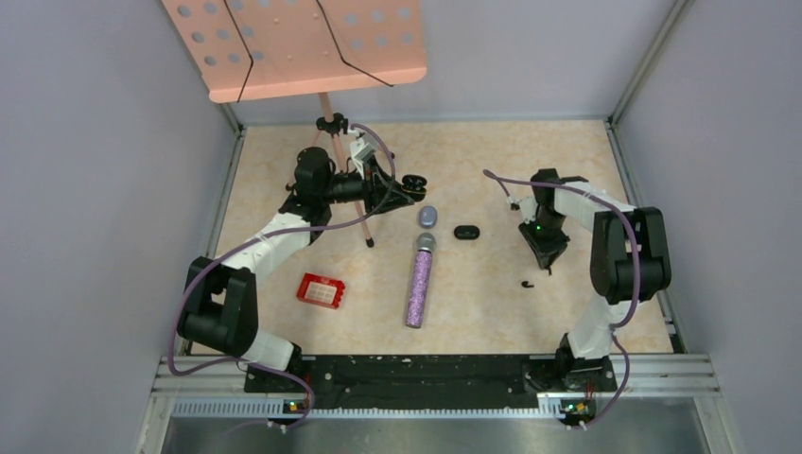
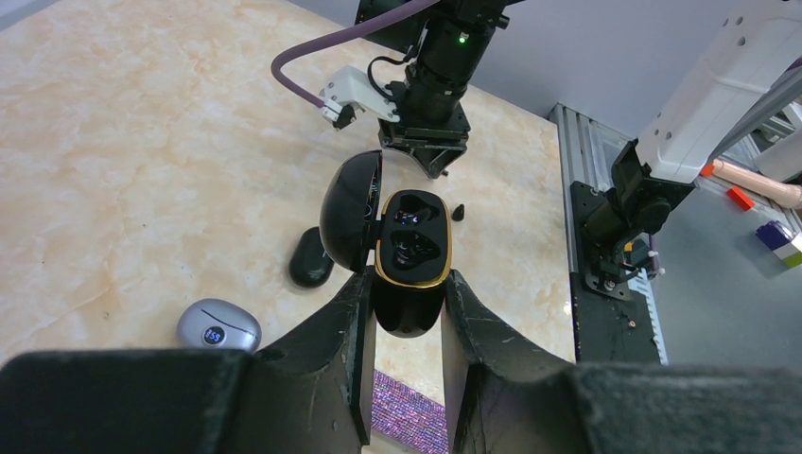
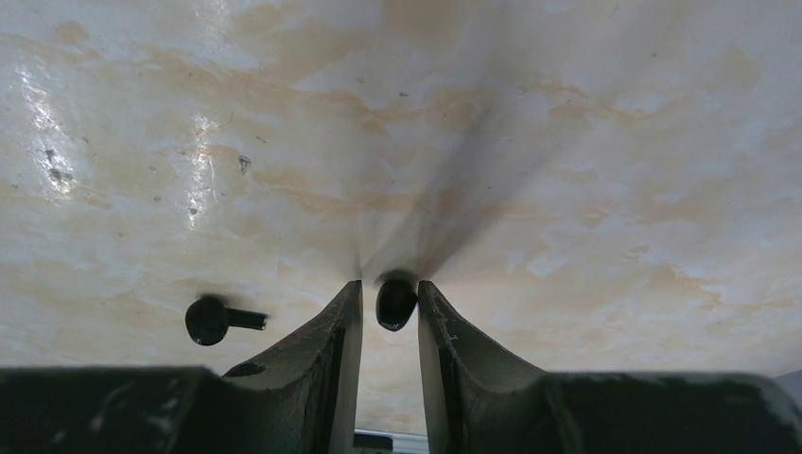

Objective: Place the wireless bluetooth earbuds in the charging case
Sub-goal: Pick up the earbud from the center of the board.

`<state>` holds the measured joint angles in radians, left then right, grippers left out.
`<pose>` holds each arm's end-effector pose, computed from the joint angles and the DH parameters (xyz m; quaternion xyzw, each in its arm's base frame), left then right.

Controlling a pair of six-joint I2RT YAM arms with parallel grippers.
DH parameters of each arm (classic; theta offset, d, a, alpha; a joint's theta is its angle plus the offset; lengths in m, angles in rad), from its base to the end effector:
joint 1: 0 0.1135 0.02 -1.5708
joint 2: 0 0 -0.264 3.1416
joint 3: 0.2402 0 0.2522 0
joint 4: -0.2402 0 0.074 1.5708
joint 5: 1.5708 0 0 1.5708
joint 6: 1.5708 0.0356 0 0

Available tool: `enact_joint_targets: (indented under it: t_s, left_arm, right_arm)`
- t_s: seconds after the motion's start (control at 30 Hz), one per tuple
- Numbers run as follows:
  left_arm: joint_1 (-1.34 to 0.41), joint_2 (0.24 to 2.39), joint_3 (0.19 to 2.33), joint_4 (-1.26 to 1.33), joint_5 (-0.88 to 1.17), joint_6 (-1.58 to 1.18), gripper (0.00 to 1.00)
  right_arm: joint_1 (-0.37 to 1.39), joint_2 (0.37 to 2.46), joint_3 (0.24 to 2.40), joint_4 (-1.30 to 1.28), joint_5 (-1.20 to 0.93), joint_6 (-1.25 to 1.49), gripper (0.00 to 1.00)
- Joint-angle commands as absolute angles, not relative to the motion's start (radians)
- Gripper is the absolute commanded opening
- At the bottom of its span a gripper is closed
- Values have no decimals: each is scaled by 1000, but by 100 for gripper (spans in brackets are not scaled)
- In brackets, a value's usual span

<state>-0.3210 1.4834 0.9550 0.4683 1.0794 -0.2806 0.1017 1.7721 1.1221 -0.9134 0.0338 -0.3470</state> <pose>0.3027 -0.1337 0.2994 0.3648 0.6173 -0.5316 0.4508 0.3035 0.0298 0.1621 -0.2224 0.9748 -0.0172 0.0016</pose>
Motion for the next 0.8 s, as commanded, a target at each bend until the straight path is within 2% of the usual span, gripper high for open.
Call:
enact_joint_targets:
  t_s: [0.0, 0.33, 0.53, 0.63, 0.77]
  left_arm:
    - [-314, 1468, 988, 494, 1078, -261, 0]
    - [-313, 1461, 983, 482, 1077, -250, 0]
    - [-313, 1467, 991, 480, 1102, -236, 0]
    - [-312, 1481, 1008, 484, 1127, -245, 0]
    - [-312, 1508, 1031, 557, 1152, -306, 0]
  right_arm:
    - [88, 1789, 1141, -926, 52, -338, 27]
    - [88, 1795, 1122, -921, 56, -343, 24]
    - [78, 1764, 1130, -934, 9, -353, 12]
    - [78, 1714, 1207, -967, -162, -375, 2]
    - [78, 1583, 1354, -960, -468, -389, 0]
